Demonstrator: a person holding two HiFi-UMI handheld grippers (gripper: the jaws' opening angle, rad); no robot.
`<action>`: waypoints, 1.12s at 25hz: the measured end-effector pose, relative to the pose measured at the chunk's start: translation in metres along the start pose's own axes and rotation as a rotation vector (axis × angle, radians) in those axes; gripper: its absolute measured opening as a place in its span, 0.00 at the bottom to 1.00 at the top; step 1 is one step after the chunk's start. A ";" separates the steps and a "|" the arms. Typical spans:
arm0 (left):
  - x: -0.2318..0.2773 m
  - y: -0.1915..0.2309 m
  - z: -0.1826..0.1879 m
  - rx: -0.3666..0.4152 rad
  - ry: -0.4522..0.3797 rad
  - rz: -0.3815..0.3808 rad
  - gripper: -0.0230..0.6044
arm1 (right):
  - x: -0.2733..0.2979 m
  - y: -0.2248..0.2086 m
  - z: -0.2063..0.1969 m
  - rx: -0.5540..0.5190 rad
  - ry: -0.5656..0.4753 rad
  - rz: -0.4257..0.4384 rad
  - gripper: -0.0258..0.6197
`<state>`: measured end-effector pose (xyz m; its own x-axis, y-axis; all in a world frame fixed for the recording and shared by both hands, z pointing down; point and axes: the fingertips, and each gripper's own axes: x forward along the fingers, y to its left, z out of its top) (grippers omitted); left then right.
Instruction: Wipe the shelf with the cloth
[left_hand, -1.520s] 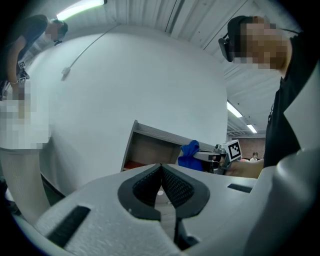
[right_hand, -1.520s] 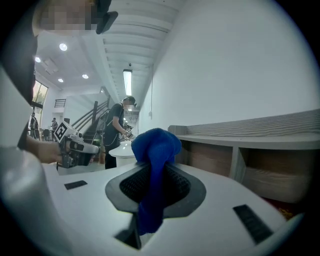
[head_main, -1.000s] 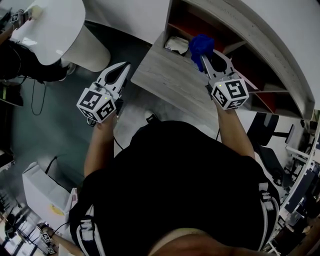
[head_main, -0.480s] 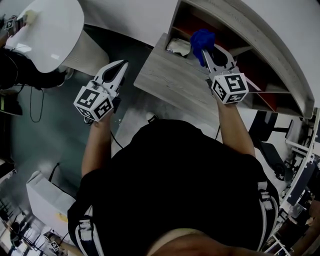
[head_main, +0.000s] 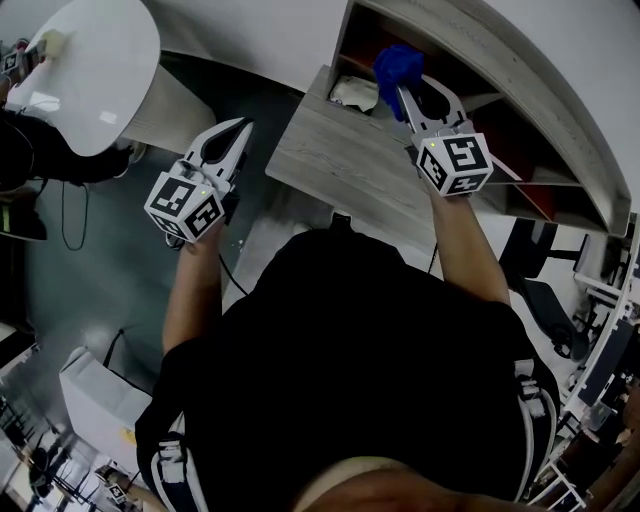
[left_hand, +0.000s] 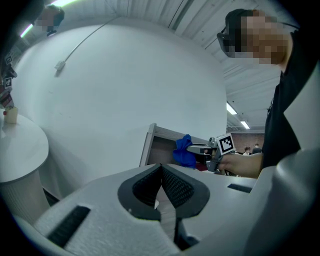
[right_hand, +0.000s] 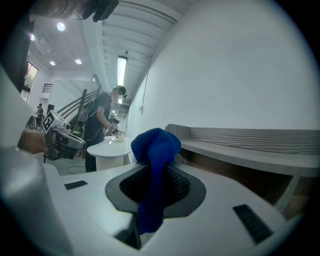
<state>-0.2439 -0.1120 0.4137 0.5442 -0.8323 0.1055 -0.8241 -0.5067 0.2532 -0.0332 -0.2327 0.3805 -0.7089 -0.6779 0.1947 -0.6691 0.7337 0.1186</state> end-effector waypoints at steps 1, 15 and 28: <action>0.002 -0.001 0.001 0.003 0.001 0.002 0.06 | 0.001 -0.001 0.000 -0.002 -0.003 0.003 0.14; 0.015 -0.002 0.001 -0.004 0.009 0.021 0.06 | 0.026 -0.021 -0.016 -0.047 0.054 0.002 0.14; 0.032 0.005 -0.018 -0.032 0.061 0.025 0.06 | 0.100 -0.039 -0.061 -0.408 0.305 -0.034 0.14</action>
<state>-0.2279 -0.1377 0.4356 0.5330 -0.8289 0.1701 -0.8326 -0.4779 0.2799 -0.0643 -0.3260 0.4544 -0.5498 -0.7021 0.4526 -0.5058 0.7110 0.4885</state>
